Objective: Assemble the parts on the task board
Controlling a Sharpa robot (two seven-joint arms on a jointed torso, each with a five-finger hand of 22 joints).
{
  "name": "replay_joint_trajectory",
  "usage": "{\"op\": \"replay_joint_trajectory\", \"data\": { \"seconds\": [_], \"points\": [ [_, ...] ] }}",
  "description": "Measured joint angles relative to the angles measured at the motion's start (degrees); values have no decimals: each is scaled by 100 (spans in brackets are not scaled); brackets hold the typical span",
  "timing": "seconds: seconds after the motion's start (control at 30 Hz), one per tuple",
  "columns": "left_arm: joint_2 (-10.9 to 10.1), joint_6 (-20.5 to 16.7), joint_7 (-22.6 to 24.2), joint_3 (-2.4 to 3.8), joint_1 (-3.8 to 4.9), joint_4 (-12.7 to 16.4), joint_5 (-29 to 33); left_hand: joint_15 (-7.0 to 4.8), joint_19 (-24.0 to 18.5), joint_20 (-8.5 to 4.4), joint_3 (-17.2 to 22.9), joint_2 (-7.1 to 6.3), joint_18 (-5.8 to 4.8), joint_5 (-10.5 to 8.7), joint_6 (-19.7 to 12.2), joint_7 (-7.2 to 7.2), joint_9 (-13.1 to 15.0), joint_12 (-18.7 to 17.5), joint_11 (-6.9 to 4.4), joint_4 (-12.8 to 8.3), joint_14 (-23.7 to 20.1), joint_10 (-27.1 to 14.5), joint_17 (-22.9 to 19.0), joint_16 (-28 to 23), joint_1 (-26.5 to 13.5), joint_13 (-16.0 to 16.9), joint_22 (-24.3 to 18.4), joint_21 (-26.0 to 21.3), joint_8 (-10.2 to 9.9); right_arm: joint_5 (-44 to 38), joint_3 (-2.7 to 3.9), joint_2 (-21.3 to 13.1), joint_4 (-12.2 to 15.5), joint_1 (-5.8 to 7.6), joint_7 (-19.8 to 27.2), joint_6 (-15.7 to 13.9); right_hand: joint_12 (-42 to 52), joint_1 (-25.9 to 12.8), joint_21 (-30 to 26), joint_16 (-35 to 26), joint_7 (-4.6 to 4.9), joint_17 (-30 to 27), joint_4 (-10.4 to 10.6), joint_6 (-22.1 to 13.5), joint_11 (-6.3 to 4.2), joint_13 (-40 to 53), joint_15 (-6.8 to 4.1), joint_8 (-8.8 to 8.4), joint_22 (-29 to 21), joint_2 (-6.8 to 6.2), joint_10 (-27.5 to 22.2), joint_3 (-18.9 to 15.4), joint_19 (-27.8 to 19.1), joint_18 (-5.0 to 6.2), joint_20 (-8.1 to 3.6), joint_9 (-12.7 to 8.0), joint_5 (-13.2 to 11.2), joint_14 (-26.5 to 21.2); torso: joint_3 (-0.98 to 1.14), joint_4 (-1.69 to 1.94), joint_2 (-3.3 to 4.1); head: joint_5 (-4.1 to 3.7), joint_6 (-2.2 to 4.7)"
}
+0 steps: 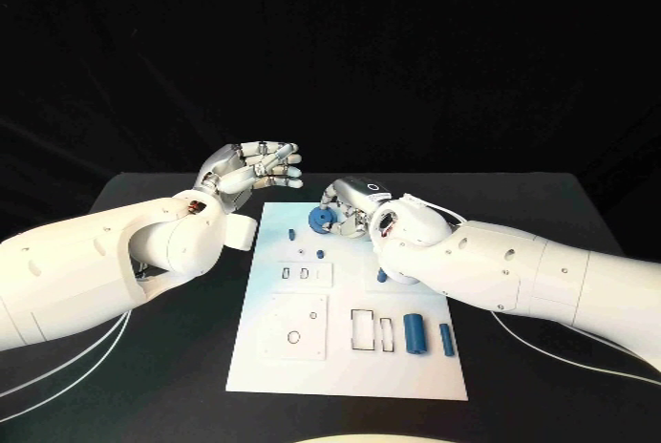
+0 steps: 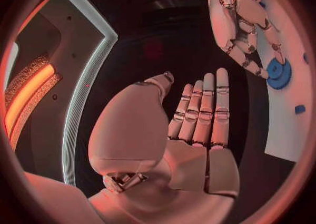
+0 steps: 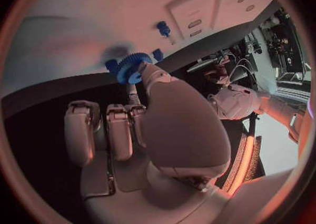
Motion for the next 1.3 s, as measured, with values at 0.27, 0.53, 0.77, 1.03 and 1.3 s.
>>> {"op": "replay_joint_trajectory", "data": {
  "seconds": [0.27, 0.53, 0.77, 1.03, 1.3],
  "points": [
    [5, 0, -1, 1, 1, -2, -1, 0, 0, 0, 0, 0, 1, 0, 0, 0, 0, 0, 0, 0, 0, 0, 0, 0, 0, 0, 0, 0, 0, -6, -21, 81, -127, -13, -5, 94, 0, 0, 0, 0, -1, 0, 0, 1, 0, 0, 0, 0, -1, 0, 0, -1, 0, 1, 0, 0, -1, 0, -2, 0, -5, -1, -16],
    [6, 0, -1, 1, 2, -5, -2, 0, 0, 0, 0, 0, 0, 0, 0, 0, 0, 0, 0, 0, 0, 0, -1, 0, 0, 0, 0, 0, 0, -8, -33, 123, -237, -26, -11, 202, 0, -47, 0, 0, -12, -1, 6, 11, 0, -1, 0, 21, -1, -48, 0, 41, 0, 5, 0, 1, -3, 0, 1, -3, -6, -4, -18],
    [7, 0, -1, 1, 3, -5, -2, 0, 0, 0, 0, 0, 0, 0, 0, 0, -1, 0, 0, 0, 0, 0, -1, 0, 0, 0, -1, 0, 0, -11, -37, 162, -302, -40, -15, 271, 0, -52, 0, 0, -15, -1, 0, 14, 0, -2, 0, 21, -2, -54, 0, 48, 0, 6, 0, 2, -4, 0, 3, -2, -6, 3, -23],
    [8, 0, -3, 1, 3, -7, -3, 3, -4, 4, 0, 0, 0, 0, 0, 0, -1, 0, 0, 0, -3, 0, 0, 0, 0, 0, -1, 0, 0, -11, -38, 197, -330, -49, -18, 290, 0, -67, -54, 0, -17, -2, 6, 13, 0, -2, 0, 13, -2, -68, 0, 85, 0, 6, 0, 2, -5, 0, 4, -3, -8, 18, -14],
    [7, 0, -6, 1, 3, -7, -3, 20, -29, 30, 16, 0, 1, 0, 0, 0, 8, -24, 0, -16, -20, 0, 17, -22, 0, 0, 7, 27, 0, 11, -58, 205, -371, -73, -22, 295, -76, -515, -136, 0, 99, -2, 89, -366, 74, -3, 53, -230, -2, -212, -8, 179, 0, 7, 0, -60, 1, 11, 3, -8, -8, 23, -9]
  ]
}}
